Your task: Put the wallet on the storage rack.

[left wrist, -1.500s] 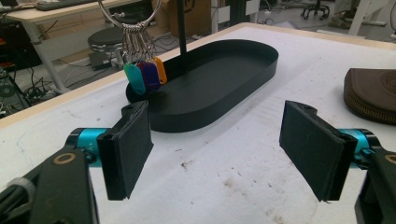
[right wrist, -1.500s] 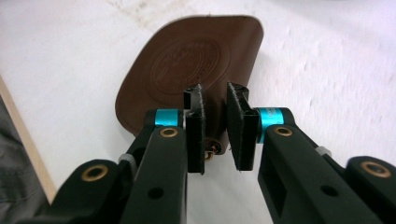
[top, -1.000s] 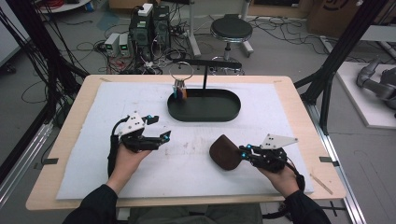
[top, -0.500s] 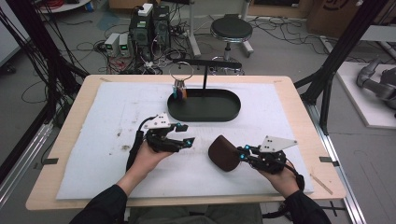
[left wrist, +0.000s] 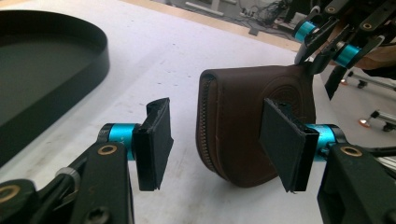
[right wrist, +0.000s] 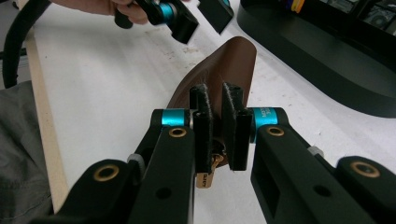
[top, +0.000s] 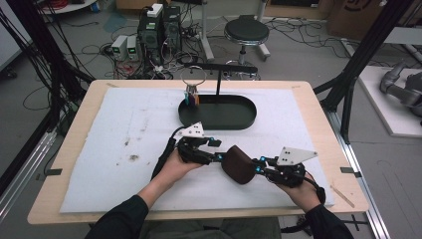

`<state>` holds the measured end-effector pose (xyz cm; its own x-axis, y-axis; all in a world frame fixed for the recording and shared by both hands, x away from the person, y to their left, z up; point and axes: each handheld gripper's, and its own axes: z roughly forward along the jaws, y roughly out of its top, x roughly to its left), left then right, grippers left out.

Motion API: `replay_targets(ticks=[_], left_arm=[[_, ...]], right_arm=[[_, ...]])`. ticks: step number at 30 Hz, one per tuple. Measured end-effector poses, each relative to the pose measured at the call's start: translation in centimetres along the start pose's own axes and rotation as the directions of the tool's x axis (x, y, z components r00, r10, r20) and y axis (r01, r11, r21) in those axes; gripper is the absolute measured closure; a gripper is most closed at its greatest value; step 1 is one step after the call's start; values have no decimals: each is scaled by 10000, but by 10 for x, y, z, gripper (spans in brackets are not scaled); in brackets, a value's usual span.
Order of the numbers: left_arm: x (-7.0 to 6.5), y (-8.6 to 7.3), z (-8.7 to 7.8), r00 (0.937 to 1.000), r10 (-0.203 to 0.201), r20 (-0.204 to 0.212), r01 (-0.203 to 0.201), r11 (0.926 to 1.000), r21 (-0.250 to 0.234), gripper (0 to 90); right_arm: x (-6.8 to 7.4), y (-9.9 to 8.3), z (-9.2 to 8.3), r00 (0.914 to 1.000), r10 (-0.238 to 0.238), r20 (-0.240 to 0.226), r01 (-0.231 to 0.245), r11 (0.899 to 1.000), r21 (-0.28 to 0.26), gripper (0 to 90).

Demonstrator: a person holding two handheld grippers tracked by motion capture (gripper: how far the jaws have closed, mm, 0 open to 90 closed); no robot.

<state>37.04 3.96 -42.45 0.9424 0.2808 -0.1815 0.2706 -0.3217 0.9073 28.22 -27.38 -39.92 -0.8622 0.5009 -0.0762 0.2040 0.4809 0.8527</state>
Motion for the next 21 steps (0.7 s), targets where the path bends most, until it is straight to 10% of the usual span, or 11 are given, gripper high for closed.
replay_targets(ticks=[8,21], left_arm=[[3,-3,15,9997,-16,259,8,9995,303,497],[-3,-1,9,9961,847,264,-860,9951,494,843]], right_arm=[[0,0,0,9999,-134,-81,134,9999,-8,845],[-3,-2,0,9999,-101,-85,101,9999,19,838]])
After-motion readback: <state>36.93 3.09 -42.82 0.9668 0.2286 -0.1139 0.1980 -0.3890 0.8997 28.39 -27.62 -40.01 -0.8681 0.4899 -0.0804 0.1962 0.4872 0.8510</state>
